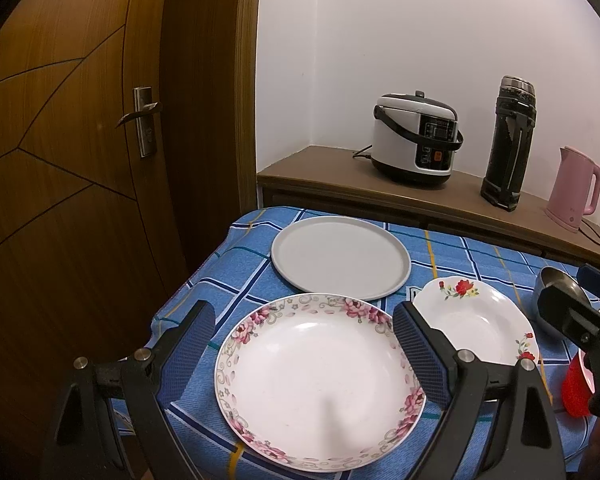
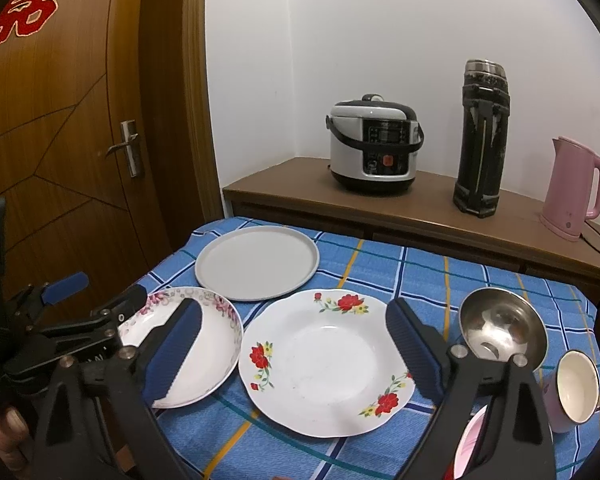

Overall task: Organize plates and bowls
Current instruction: 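Move the left gripper toward the rim of the pink-floral white bowl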

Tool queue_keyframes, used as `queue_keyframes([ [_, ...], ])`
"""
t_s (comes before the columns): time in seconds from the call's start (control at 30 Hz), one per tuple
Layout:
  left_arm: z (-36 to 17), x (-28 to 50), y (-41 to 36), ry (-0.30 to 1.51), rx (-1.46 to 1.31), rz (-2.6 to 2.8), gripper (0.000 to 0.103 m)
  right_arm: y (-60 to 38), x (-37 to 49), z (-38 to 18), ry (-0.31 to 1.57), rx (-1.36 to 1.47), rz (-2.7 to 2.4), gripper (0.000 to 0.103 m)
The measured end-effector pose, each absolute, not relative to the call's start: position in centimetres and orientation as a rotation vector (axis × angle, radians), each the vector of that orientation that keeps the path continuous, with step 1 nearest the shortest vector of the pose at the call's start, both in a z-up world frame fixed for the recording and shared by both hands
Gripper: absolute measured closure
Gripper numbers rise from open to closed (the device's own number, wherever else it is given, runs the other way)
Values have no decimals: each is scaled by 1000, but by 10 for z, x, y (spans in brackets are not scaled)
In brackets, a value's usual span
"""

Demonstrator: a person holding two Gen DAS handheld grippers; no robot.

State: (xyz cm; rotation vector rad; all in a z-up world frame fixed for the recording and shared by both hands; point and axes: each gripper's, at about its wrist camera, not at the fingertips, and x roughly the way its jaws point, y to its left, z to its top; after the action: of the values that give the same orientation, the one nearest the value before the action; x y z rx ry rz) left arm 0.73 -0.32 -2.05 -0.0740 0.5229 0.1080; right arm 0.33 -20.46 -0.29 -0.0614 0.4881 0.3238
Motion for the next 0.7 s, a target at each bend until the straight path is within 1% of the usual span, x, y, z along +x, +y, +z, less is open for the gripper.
queue_keyframes([
  [0.47,-21,8,-1,525,-74,111,11,-198,4,-5,500,-73,328,12],
  [0.57,-22,8,3,525,-74,120,11,-195,6,-7,510,-79,331,15],
  [0.67,-25,9,6,528,-73,128,11,-191,10,-11,529,-87,338,21],
  [0.7,-26,9,8,529,-71,133,11,-189,11,-13,538,-91,344,24],
])
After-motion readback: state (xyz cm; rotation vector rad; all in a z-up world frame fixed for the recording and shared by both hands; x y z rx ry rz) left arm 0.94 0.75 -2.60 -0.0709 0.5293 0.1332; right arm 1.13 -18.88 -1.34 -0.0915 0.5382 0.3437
